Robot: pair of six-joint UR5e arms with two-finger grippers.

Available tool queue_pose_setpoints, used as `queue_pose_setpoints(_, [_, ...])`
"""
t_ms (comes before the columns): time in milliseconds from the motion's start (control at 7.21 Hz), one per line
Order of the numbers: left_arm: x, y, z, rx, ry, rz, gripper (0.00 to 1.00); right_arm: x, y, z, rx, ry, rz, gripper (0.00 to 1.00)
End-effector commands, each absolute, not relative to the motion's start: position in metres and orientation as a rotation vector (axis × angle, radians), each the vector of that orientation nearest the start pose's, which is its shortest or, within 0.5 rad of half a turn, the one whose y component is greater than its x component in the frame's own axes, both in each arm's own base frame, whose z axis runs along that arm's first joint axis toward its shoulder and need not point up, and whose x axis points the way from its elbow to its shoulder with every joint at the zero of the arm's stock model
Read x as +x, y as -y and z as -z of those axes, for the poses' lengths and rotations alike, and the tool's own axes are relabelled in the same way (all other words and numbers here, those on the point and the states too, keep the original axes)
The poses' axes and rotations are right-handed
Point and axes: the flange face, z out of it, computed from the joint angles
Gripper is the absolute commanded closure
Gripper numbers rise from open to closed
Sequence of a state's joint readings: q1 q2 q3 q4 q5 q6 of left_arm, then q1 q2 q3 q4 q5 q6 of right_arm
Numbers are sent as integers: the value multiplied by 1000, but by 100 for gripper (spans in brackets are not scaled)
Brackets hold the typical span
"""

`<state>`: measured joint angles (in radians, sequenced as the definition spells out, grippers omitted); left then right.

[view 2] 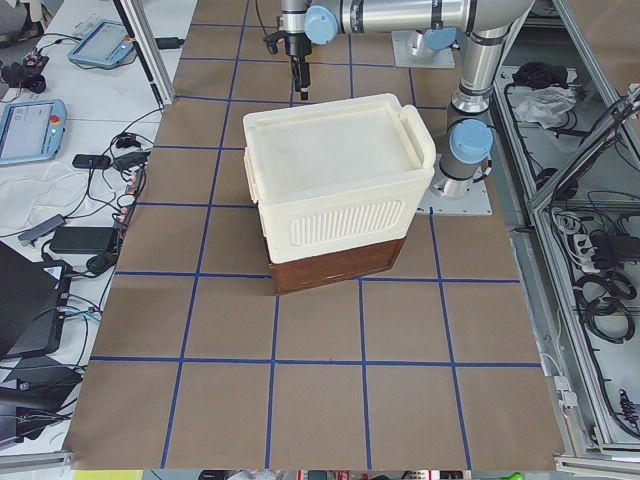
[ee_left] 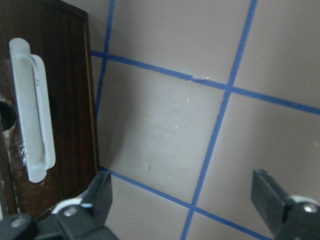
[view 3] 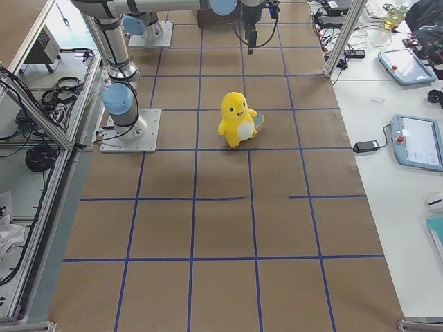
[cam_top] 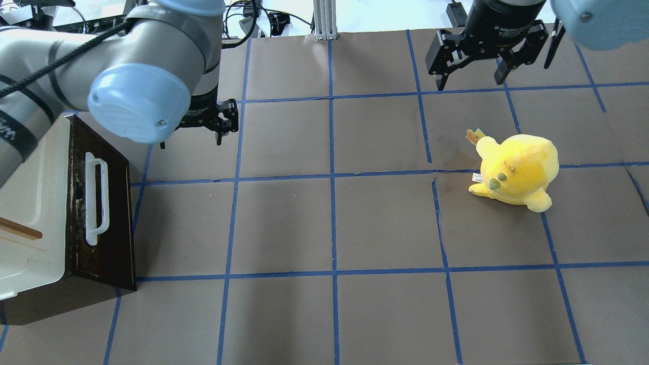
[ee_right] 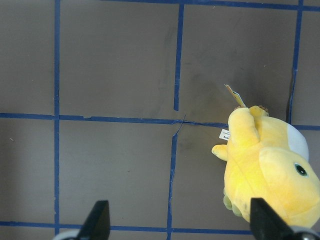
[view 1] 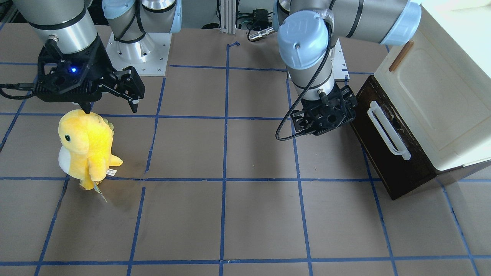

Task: Pull drawer sideways
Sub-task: 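Move the left gripper down to the white handle of the wooden drawer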

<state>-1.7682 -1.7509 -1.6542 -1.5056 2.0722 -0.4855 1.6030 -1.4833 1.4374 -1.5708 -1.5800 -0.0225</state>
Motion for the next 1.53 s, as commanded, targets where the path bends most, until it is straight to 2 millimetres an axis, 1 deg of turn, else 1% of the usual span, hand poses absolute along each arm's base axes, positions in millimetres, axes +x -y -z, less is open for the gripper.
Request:
queue_pose_setpoints(0, [-175, 510, -315, -198, -2372, -105, 0, 149, 529, -509, -84, -3149, 73, 0])
queue_pose_setpoints(139, [-173, 513, -293, -194, -2351, -148, 0, 149, 529, -509, -87, -3149, 73, 0])
queue_pose_setpoints(277, [-160, 517, -270, -132, -2237, -199, 0, 149, 529, -509, -84, -3149, 73, 0])
queue_pose_setpoints(416, [-152, 512, -256, -99, -2161, -255, 0, 149, 529, -509, -84, -3149, 73, 0])
queue_pose_setpoints(555, [-141, 516, -244, -127, -2144, -285, 0, 149, 529, -509, -84, -3149, 73, 0])
queue_pose_setpoints(693, [-126, 517, -235, -134, -2129, -344, 0, 149, 529, -509, -84, -3149, 73, 0])
queue_pose_setpoints(832, [-125, 517, -229, -171, -2106, -339, 0, 149, 529, -509, -84, -3149, 73, 0])
queue_pose_setpoints(971, [-117, 513, -229, -189, -2057, -353, 0, 149, 529, -509, -84, -3149, 73, 0])
queue_pose_setpoints(1109, [-105, 515, -232, -175, -2003, -352, 0, 149, 529, -509, -84, -3149, 73, 0])
queue_pose_setpoints(1248, [-104, 512, -225, -136, -1970, -377, 0, 149, 529, -509, -84, -3149, 73, 0])
queue_pose_setpoints(1387, [-101, 508, -226, -55, -1903, -398, 0, 149, 529, -509, -84, -3149, 73, 0])
